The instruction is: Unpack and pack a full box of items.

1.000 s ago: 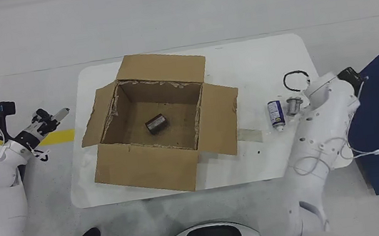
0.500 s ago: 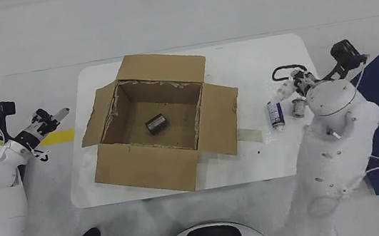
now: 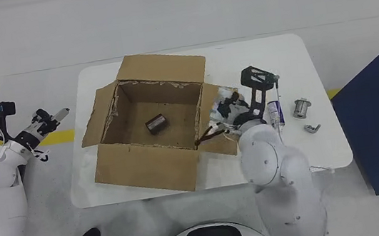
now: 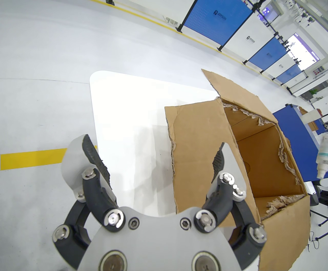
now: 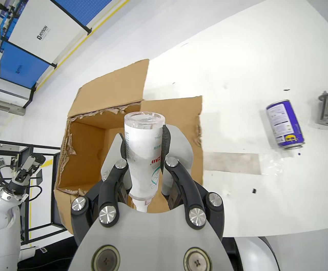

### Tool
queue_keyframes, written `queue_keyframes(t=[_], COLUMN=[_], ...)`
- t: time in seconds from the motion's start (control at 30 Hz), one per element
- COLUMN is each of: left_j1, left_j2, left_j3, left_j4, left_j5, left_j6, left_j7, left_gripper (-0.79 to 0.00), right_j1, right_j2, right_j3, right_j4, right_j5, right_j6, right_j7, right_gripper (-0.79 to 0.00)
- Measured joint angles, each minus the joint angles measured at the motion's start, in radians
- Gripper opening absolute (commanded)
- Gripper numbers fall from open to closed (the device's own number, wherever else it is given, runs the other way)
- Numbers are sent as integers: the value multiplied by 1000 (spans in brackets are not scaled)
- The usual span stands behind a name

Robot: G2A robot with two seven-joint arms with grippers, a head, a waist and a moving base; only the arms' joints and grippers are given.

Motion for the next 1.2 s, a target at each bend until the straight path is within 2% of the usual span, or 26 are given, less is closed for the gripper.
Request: queue_keyframes(t=[0.1,0.27,0.4,0.53,0.67,0.7,0.8,0.87,0.93,1.0,1.07,1.1,1.2], left_j1=[0,0,0,0,0,0,0,0,0,0,0,0,0], left_j2=[0,0,0,0,0,0,0,0,0,0,0,0,0], left_j3=[0,0,0,0,0,0,0,0,0,0,0,0,0], left_j4=[0,0,0,0,0,0,0,0,0,0,0,0,0], left_j5=[0,0,0,0,0,0,0,0,0,0,0,0,0], left_j6=[0,0,0,0,0,0,0,0,0,0,0,0,0], left_j7=[0,0,0,0,0,0,0,0,0,0,0,0,0], left_gripper=[0,0,0,0,0,0,0,0,0,0,0,0,0], right_j1=[54,180,287,357,393,404,439,458,470,471,458,448,388], right_j2=[0,-24,-47,-62,-72,-75,-83,-87,-89,-90,-88,-86,-76], right_j3=[-61,-142,-191,-233,-255,-257,-259,-257,-252,-245,-234,-229,-204], right_j4=[56,224,395,529,633,659,742,786,806,795,746,717,580], right_j5=[42,79,88,74,31,25,17,10,3,-4,-13,-20,-53], right_j6=[71,200,253,256,274,279,281,273,260,250,232,224,198], right_j7=[-42,-124,-150,-127,-105,-100,-74,-51,-28,-10,14,22,28], right_gripper=[-785,-785,-785,-785,-616,-533,-428,-397,-222,-151,-28,0,0])
